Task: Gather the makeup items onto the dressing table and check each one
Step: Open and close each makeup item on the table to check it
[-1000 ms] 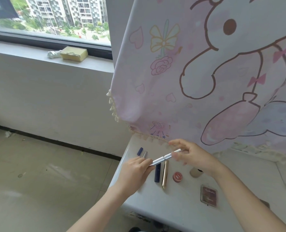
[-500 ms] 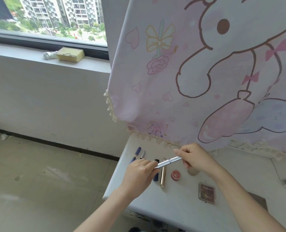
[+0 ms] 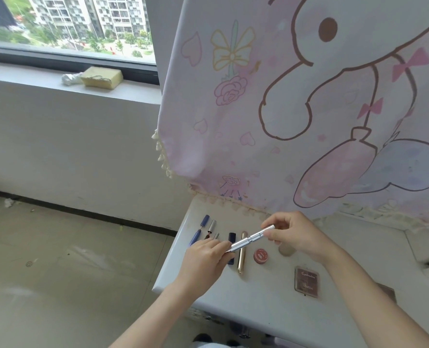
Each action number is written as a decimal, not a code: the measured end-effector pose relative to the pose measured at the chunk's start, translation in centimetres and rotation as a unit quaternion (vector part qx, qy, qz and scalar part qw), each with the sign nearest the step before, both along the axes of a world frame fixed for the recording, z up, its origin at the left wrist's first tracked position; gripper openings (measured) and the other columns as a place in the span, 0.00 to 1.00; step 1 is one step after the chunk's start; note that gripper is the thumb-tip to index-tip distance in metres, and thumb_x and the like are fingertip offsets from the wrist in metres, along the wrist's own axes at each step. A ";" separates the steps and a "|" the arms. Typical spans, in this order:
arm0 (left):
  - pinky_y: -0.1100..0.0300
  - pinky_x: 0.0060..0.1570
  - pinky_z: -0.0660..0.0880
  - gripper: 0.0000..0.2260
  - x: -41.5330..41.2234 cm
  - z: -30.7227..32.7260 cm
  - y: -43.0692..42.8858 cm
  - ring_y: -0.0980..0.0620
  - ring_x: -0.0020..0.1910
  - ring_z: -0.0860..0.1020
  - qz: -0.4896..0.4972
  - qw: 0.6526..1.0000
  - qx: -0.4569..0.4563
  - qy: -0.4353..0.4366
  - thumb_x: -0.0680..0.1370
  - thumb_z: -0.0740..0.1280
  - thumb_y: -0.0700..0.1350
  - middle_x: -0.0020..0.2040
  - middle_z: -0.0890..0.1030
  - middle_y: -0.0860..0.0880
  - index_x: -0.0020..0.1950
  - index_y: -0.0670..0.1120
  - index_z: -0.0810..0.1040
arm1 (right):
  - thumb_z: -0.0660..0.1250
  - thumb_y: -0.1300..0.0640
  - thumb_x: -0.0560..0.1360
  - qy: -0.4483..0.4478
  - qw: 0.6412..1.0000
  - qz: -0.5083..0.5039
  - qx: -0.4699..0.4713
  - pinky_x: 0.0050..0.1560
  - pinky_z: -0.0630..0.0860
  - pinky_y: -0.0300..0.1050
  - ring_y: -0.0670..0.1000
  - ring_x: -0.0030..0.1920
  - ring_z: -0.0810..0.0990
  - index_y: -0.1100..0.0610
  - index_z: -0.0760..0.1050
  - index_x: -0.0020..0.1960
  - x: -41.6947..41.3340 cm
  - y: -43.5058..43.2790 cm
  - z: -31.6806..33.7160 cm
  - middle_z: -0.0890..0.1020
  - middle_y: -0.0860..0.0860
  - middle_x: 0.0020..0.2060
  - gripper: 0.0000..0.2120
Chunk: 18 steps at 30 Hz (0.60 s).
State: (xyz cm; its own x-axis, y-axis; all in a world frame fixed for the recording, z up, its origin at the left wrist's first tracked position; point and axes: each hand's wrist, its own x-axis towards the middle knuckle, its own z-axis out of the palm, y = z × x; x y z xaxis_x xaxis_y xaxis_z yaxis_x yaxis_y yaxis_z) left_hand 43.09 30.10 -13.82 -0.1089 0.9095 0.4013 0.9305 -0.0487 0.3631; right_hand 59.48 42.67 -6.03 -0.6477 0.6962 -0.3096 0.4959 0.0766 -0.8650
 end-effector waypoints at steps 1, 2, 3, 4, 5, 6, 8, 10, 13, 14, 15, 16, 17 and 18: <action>0.71 0.27 0.55 0.11 0.1 0.1 -0.1 0.56 0.22 0.67 -0.002 1.000 -0.007 -0.004 0.71 0.60 0.49 0.22 0.71 0.54 0.32 0.48 0.77 | 0.68 0.66 0.71 0.000 1.000 0.003 -0.001 0.31 0.70 0.28 0.39 0.24 0.72 0.54 0.79 0.38 0.1 0.0 -0.1 0.77 0.48 0.28 0.08; 0.71 0.26 0.55 0.11 0.2 0.2 -0.2 0.56 0.22 0.67 -0.002 1.000 -0.013 -0.007 0.71 0.60 0.50 0.22 0.71 0.54 0.31 0.48 0.77 | 0.68 0.67 0.71 0.000 1.000 0.002 -0.003 0.30 0.70 0.27 0.39 0.24 0.72 0.54 0.79 0.38 0.1 0.0 -0.2 0.77 0.49 0.28 0.08; 0.72 0.27 0.54 0.11 0.4 0.3 -0.3 0.56 0.21 0.67 -0.002 1.000 -0.020 -0.010 0.71 0.60 0.50 0.22 0.71 0.54 0.31 0.48 0.77 | 0.68 0.67 0.71 0.002 1.000 0.003 -0.002 0.30 0.69 0.27 0.39 0.24 0.72 0.54 0.78 0.38 0.1 0.0 -0.3 0.76 0.49 0.28 0.09; 0.74 0.27 0.53 0.11 0.5 0.5 -0.4 0.57 0.21 0.67 0.000 1.000 -0.024 -0.013 0.71 0.60 0.50 0.22 0.71 0.55 0.31 0.49 0.77 | 0.68 0.67 0.71 0.001 1.000 0.002 0.001 0.30 0.69 0.27 0.39 0.24 0.72 0.54 0.78 0.38 0.2 0.0 -0.4 0.76 0.49 0.29 0.09; 0.76 0.27 0.50 0.11 0.6 0.6 -0.5 0.58 0.21 0.66 0.000 0.999 -0.032 -0.019 0.71 0.62 0.50 0.22 0.72 0.55 0.31 0.49 0.77 | 0.68 0.67 0.71 0.003 1.000 0.001 0.003 0.30 0.69 0.27 0.39 0.25 0.72 0.53 0.78 0.38 0.2 0.1 -0.6 0.76 0.49 0.29 0.09; 0.78 0.27 0.47 0.09 0.6 0.7 -0.7 0.59 0.21 0.65 0.001 0.999 -0.041 -0.023 0.70 0.64 0.50 0.22 0.72 0.55 0.31 0.49 0.77 | 0.68 0.67 0.71 0.005 1.000 0.001 0.002 0.31 0.69 0.27 0.39 0.26 0.72 0.53 0.78 0.38 0.2 0.3 -0.8 0.76 0.49 0.30 0.10; 0.80 0.27 0.45 0.06 0.6 0.3 -1.0 0.60 0.23 0.60 0.005 0.998 -0.054 -0.023 0.67 0.69 0.49 0.22 0.72 0.55 0.31 0.49 0.77 | 0.68 0.67 0.71 0.008 1.000 0.002 -0.001 0.33 0.71 0.27 0.40 0.29 0.74 0.53 0.78 0.39 0.2 0.5 -1.2 0.77 0.49 0.31 0.10; 0.80 0.26 0.45 0.05 0.6 -0.2 -1.4 0.61 0.24 0.58 0.006 0.997 -0.070 -0.029 0.65 0.70 0.48 0.22 0.72 0.55 0.31 0.50 0.77 | 0.68 0.68 0.71 0.001 1.000 0.017 -0.001 0.35 0.71 0.26 0.43 0.33 0.74 0.52 0.78 0.39 0.1 0.7 -1.8 0.77 0.49 0.33 0.11; 0.78 0.22 0.45 0.06 0.7 -0.7 -1.7 0.61 0.24 0.60 0.029 0.995 -0.086 -0.030 0.64 0.73 0.48 0.22 0.73 0.56 0.31 0.50 0.77 | 0.68 0.66 0.72 -0.030 0.998 0.057 0.024 0.36 0.70 0.24 0.42 0.35 0.73 0.48 0.76 0.39 -0.6 1.1 -2.5 0.76 0.47 0.34 0.13; 0.77 0.23 0.46 0.06 0.7 -1.1 -1.8 0.61 0.26 0.62 0.041 0.996 -0.073 -0.030 0.66 0.75 0.47 0.24 0.75 0.56 0.33 0.50 0.78 | 0.68 0.65 0.72 -0.046 0.995 0.074 0.039 0.36 0.69 0.24 0.41 0.35 0.73 0.47 0.76 0.39 -0.9 1.3 -2.8 0.75 0.46 0.34 0.13; 0.77 0.25 0.49 0.05 0.7 -1.4 -1.8 0.61 0.29 0.64 0.050 0.996 -0.068 -0.039 0.69 0.74 0.47 0.28 0.78 0.54 0.37 0.48 0.80 | 0.67 0.65 0.72 -0.060 0.992 0.091 0.059 0.35 0.69 0.24 0.41 0.35 0.72 0.47 0.75 0.40 -1.1 1.5 -3.0 0.75 0.44 0.34 0.12; 0.75 0.27 0.53 0.05 0.8 -1.4 -1.8 0.59 0.33 0.67 0.058 0.994 -0.076 -0.055 0.73 0.70 0.48 0.34 0.80 0.51 0.42 0.47 0.80 | 0.67 0.64 0.72 -0.077 0.988 0.109 0.081 0.36 0.68 0.25 0.40 0.35 0.71 0.47 0.75 0.42 -1.4 1.7 -3.4 0.74 0.43 0.34 0.11; 0.73 0.29 0.55 0.07 0.9 -1.7 -1.8 0.56 0.37 0.69 0.069 0.989 -0.101 -0.085 0.76 0.66 0.49 0.39 0.81 0.49 0.47 0.46 0.80 | 0.67 0.63 0.72 -0.098 0.981 0.129 0.104 0.37 0.68 0.27 0.40 0.35 0.71 0.48 0.76 0.45 -1.7 1.9 -3.8 0.74 0.42 0.35 0.10; 0.72 0.31 0.57 0.09 1.0 -2.0 -1.9 0.54 0.40 0.71 0.080 0.985 -0.112 -0.105 0.78 0.63 0.50 0.43 0.82 0.49 0.51 0.47 0.79 | 0.66 0.62 0.73 -0.122 0.973 0.151 0.128 0.38 0.68 0.29 0.40 0.36 0.71 0.49 0.76 0.50 -2.0 2.1 -4.2 0.74 0.42 0.36 0.10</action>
